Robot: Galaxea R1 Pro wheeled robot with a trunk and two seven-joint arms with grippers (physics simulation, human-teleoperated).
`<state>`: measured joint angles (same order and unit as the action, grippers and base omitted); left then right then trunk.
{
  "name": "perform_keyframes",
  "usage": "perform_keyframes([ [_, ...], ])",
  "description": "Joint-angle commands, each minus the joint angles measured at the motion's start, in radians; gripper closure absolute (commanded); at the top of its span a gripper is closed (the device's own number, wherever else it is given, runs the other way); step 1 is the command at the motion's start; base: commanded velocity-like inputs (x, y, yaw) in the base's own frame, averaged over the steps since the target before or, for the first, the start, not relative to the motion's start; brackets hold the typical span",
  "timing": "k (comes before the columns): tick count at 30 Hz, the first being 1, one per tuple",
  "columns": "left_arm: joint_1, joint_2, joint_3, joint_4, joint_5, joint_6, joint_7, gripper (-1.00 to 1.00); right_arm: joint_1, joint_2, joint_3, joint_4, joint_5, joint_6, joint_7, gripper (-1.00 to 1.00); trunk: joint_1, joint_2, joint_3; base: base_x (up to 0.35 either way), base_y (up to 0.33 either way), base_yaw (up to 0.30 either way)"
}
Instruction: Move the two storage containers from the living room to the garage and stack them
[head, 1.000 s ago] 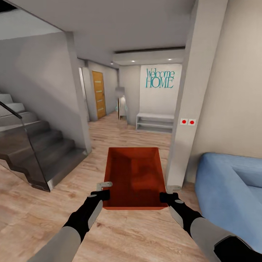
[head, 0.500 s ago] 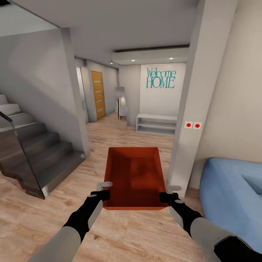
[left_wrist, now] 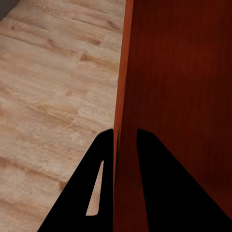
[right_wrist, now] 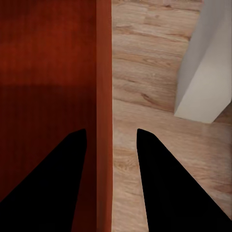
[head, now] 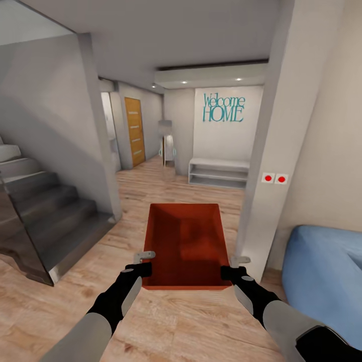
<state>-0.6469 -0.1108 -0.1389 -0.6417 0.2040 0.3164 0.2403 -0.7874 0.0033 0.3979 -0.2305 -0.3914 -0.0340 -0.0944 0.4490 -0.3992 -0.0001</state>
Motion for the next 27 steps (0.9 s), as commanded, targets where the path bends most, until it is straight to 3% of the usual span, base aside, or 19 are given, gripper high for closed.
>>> perform_keyframes([
  [1,0.000,0.005,0.039,-0.004,-0.018,-0.003,0.016,1.00,0.000,0.000,-0.003,0.000,-0.023,0.000,0.009,1.00,0.001,-0.001,0.000,0.322,0.000,0.000],
  [27,0.000,0.005,0.040,-0.003,-0.018,-0.003,0.016,1.00,0.000,-0.001,-0.002,0.000,-0.023,-0.004,0.009,1.00,0.001,-0.001,0.000,0.322,0.000,0.000],
])
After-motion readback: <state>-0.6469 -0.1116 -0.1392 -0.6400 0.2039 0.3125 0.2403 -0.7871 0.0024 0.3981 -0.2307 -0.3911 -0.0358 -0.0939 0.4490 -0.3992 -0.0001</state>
